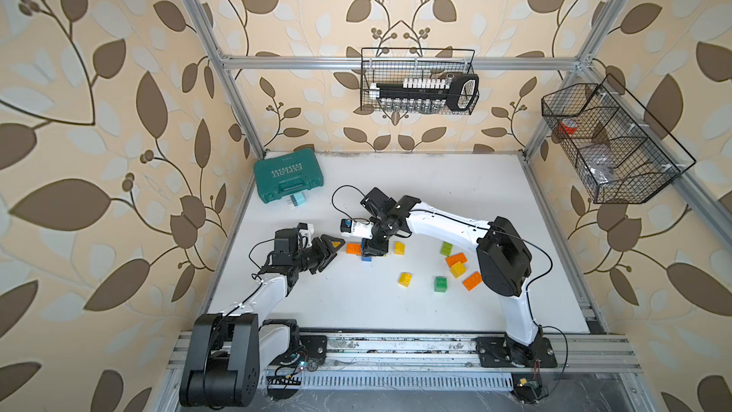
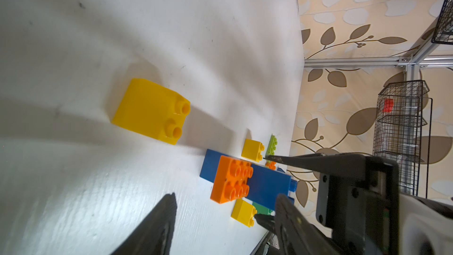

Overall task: Assemble a fork with lego
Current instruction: Assemble the lego brick with the lego brick, then pick up the lego brick from the center of the board.

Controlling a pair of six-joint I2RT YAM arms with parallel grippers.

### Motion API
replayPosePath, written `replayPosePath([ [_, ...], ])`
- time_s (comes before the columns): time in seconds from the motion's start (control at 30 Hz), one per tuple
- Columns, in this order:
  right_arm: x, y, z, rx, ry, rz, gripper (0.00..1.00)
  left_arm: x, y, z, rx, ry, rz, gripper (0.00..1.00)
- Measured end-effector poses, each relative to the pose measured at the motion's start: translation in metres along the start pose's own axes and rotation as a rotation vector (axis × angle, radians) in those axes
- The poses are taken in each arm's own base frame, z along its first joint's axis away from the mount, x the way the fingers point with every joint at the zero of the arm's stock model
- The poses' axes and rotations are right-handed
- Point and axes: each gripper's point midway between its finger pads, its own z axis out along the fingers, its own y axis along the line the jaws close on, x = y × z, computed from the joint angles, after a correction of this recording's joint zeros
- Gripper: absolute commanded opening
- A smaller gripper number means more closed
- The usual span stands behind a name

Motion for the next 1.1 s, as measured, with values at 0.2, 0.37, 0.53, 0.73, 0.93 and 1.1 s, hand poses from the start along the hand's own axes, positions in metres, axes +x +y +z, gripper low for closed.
replayPosePath([
  [0.2,0.001,-0.003,-0.012,0.027,-0.016,0.010,0.65,0.000,0.001,0.001,-0.004,0.002,-0.004,0.68],
  [0.37,0.000,-0.010,-0.050,0.086,-0.080,0.036,0.65,0.001,0.002,0.001,-0.005,0.005,-0.007,0.68],
  [0.53,0.019,-0.013,-0.071,0.122,-0.102,0.068,0.65,0.004,0.001,0.003,-0.005,0.015,0.000,0.68],
  [0.73,0.072,-0.021,-0.061,0.128,-0.012,0.135,0.65,0.011,0.001,0.005,-0.008,0.034,0.005,0.69],
  [0.93,0.094,-0.032,-0.054,0.142,0.031,0.149,0.66,0.014,0.003,0.011,-0.010,0.054,0.004,0.68],
  [1.1,0.109,-0.041,-0.036,0.131,0.071,0.157,0.67,0.014,0.010,0.017,-0.021,0.066,-0.015,0.66],
])
